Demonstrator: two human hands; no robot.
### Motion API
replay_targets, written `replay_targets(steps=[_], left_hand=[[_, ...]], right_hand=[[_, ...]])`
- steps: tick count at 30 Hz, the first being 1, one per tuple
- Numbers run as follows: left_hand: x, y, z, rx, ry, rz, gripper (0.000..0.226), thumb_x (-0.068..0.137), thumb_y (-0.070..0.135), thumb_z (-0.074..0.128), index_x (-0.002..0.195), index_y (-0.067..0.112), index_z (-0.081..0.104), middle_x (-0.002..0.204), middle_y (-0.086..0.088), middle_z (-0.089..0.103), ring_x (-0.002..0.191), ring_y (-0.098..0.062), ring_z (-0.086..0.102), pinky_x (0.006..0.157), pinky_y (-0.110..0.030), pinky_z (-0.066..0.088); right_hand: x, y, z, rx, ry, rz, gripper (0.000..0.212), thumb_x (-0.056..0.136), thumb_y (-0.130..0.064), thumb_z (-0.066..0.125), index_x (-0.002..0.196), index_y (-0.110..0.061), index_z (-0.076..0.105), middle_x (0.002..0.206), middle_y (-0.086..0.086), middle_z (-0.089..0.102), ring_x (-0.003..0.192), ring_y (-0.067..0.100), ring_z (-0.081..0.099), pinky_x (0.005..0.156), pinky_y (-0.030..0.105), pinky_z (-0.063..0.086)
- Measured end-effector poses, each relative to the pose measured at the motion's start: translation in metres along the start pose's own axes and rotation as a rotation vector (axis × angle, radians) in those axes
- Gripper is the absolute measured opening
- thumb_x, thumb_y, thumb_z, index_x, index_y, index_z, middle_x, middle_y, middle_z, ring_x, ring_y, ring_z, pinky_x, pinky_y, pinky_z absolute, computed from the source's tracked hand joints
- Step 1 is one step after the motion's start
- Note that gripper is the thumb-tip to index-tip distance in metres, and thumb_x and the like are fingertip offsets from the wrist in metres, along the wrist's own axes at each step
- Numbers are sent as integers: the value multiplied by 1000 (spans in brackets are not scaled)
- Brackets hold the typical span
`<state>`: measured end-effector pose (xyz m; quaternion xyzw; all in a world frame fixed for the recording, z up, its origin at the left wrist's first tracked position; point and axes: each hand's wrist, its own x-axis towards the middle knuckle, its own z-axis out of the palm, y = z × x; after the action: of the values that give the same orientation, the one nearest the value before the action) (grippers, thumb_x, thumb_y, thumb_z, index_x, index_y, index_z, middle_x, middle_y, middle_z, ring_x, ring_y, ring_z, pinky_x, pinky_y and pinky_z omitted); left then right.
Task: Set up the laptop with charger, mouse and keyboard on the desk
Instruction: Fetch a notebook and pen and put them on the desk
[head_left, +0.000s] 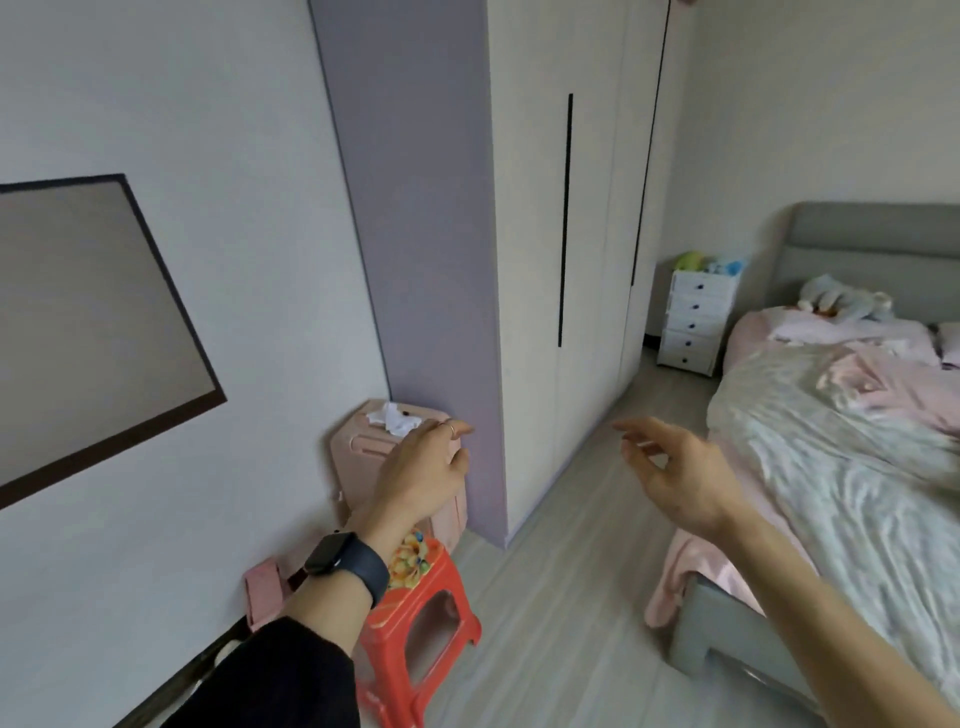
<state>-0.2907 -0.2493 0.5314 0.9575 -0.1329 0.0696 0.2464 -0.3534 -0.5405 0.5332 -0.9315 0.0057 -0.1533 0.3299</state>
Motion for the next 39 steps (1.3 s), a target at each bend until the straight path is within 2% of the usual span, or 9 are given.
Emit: replay_targets(steps=[5, 8, 15, 20, 25, 32, 39], left_hand=[[143, 4, 16, 69, -50, 169, 39, 100, 27, 44, 138, 28, 51, 139, 5, 53, 124, -17, 52, 100, -35, 45], [231, 15, 26, 81, -57, 236, 39, 100, 29, 44, 138, 29, 50, 138, 5, 54, 125, -18, 51, 103, -35, 43], [414, 76, 65, 57, -47, 333, 39, 100, 32, 43, 139, 33, 48, 138, 10, 51, 127, -13, 48, 100, -34, 44], [532, 115, 115, 10, -57, 308, 37, 99, 37, 44, 135, 38, 49, 135, 13, 52, 125, -9, 49, 96, -32, 45], [626, 145, 147, -13, -69, 276, 36, 98, 39, 45, 134, 40, 49, 134, 14, 52, 124, -7, 50, 97, -33, 46], [764, 176, 213, -66, -60, 293, 36, 98, 39, 46, 134, 41, 50, 133, 15, 52, 123, -6, 50, 97, -30, 45], [936, 200, 295, -155, -93, 320, 31, 96, 35, 49, 125, 45, 55, 123, 21, 54, 114, -4, 55, 94, -33, 49]], right_hand=[[97, 30, 1, -83, 93, 64, 29, 100, -32, 53, 125, -34, 67, 107, -6, 67, 96, 14, 68, 78, 21, 43], [158, 54, -4, -137, 133, 94, 31, 101, -36, 49, 127, -35, 66, 112, -5, 64, 100, 16, 65, 83, 27, 48], [300, 129, -36, -265, 209, 109, 34, 103, -34, 46, 132, -30, 62, 131, -4, 60, 120, 19, 57, 88, 25, 41], [413, 202, -64, -273, 212, 95, 36, 104, -35, 44, 137, -28, 59, 135, -6, 56, 127, 16, 50, 93, 26, 41], [510, 274, -90, -254, 218, 91, 34, 102, -41, 44, 133, -35, 57, 134, -8, 58, 124, 24, 53, 99, 36, 46], [633, 358, -116, -293, 198, 122, 38, 103, -37, 45, 138, -32, 57, 139, -4, 57, 128, 24, 50, 101, 34, 42], [770, 443, -112, -328, 131, 207, 40, 103, -41, 43, 143, -37, 50, 144, -6, 52, 132, 21, 47, 101, 35, 43]])
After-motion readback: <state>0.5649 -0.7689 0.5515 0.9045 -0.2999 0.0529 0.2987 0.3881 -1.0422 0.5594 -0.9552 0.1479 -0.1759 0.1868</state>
